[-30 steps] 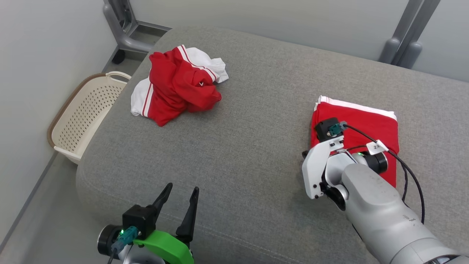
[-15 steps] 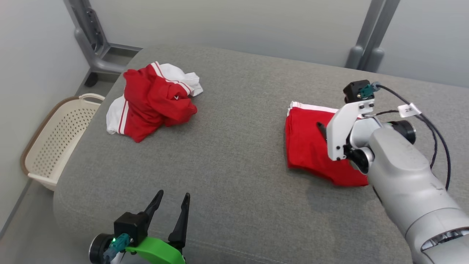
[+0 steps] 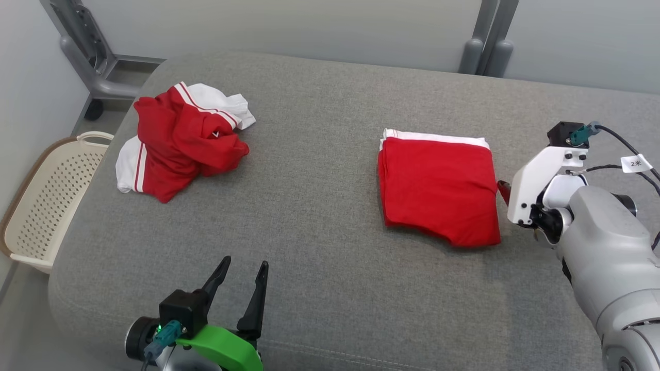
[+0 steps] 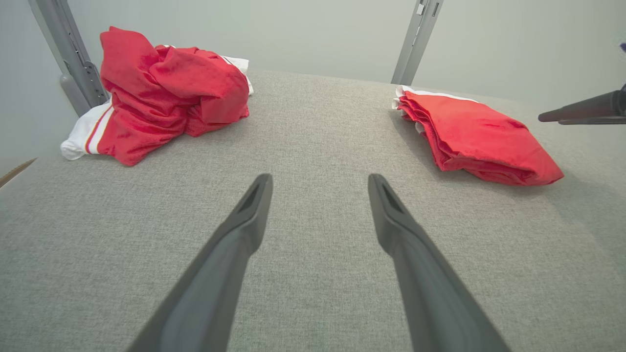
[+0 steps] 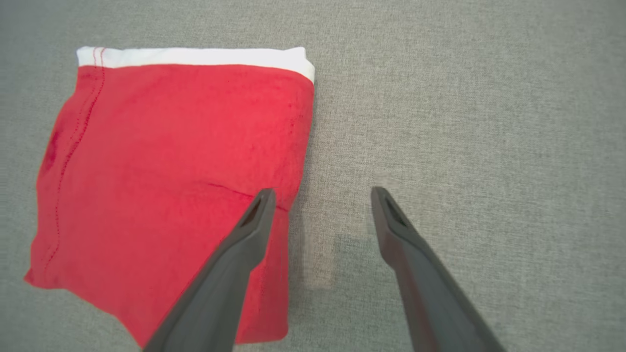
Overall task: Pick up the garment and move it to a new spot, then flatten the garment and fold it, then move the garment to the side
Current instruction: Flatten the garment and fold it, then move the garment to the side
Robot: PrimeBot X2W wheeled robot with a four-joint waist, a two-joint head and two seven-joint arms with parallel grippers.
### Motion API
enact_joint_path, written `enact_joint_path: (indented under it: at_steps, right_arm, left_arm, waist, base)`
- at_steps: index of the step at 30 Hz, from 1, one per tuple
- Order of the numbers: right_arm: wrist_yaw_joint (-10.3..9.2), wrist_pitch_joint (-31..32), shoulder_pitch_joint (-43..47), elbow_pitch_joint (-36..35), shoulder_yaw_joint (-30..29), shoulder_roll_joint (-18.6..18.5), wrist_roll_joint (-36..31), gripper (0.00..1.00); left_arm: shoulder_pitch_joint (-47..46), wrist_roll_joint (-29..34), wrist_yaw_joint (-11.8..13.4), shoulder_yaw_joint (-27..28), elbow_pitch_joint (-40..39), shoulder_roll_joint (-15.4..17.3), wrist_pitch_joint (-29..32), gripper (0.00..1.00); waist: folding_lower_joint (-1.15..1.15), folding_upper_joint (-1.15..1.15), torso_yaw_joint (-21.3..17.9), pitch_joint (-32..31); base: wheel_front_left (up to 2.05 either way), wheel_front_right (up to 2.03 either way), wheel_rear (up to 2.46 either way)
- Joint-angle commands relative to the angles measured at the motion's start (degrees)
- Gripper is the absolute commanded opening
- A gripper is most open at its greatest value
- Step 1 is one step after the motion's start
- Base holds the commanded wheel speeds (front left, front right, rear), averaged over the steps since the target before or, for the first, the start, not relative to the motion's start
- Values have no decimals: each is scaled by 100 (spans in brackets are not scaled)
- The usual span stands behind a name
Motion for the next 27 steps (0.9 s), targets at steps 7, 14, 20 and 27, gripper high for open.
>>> enact_joint_path:
  at_steps: [7,14,20,27]
  right_arm:
    - [-2,-80,-5,122,-546,176,-349,100]
    - [-2,4,186,155,-1270,162,-766,100]
    - [-2,16,289,167,-1909,231,-1076,89]
    - [-8,-18,257,115,-2340,261,-1639,0]
  left_arm:
    - [-211,61,-54,-69,72,-6,-35,100]
    - [-278,73,-55,-137,96,-33,-27,100]
    - [-293,57,-37,-160,93,-19,-48,100]
    - [-327,29,-4,-166,89,1,-46,100]
  waist:
    - [0,0,202,196]
    - [0,0,455,335]
    - [0,0,580,441]
    - [0,0,576,508]
  base:
    - [0,0,0]
    - [0,0,0]
    - [0,0,0]
    - [0,0,0]
